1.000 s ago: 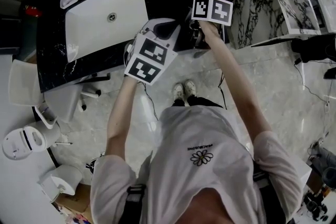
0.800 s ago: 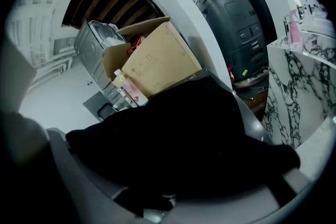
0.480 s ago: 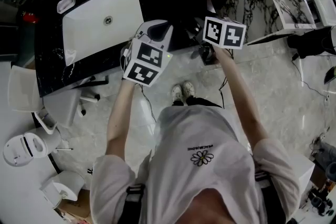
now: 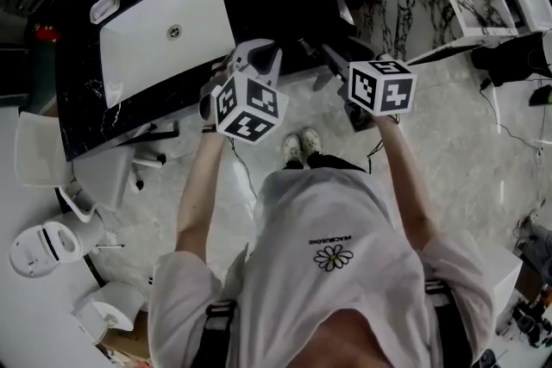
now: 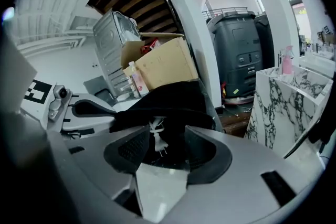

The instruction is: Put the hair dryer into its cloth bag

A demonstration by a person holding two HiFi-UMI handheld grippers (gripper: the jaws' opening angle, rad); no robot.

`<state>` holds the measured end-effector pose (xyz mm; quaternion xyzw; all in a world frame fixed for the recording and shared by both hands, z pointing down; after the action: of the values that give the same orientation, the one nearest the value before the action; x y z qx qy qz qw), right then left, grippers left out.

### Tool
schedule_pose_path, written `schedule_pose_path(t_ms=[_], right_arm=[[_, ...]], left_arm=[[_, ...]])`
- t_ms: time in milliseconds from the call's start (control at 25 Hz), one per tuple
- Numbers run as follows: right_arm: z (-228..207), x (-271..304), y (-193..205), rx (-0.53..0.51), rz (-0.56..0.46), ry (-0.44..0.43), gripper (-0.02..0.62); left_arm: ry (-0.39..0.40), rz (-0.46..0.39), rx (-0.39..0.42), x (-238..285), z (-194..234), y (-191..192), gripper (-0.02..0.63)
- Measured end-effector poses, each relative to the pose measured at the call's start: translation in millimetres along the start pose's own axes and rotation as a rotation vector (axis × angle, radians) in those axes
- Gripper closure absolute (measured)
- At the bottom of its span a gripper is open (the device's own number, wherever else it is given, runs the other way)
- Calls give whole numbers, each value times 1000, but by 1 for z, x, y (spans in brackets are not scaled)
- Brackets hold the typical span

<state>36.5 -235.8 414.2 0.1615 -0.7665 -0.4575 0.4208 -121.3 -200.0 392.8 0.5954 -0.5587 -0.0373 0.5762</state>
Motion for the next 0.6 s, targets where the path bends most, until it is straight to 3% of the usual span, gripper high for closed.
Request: schedule_pose_path(t_ms=[200, 600], right_arm=[[1, -5, 22, 13, 42, -2, 400], [-1, -15, 48, -2, 92, 24, 400]], left_arm=[[38, 55, -8, 11, -13, 14, 580], [92, 96, -120, 31, -24, 37, 578]])
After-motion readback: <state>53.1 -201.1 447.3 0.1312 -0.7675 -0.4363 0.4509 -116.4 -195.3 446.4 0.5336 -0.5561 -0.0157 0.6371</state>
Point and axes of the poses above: the fingertips, and each gripper's own axes: x forward along the fingers, z to its left, y out of its underside, the point moved 6 cm from there along -x, backward along the fingers, and after that the axes turned 4 degrees about -x, right-handed, at the moved point
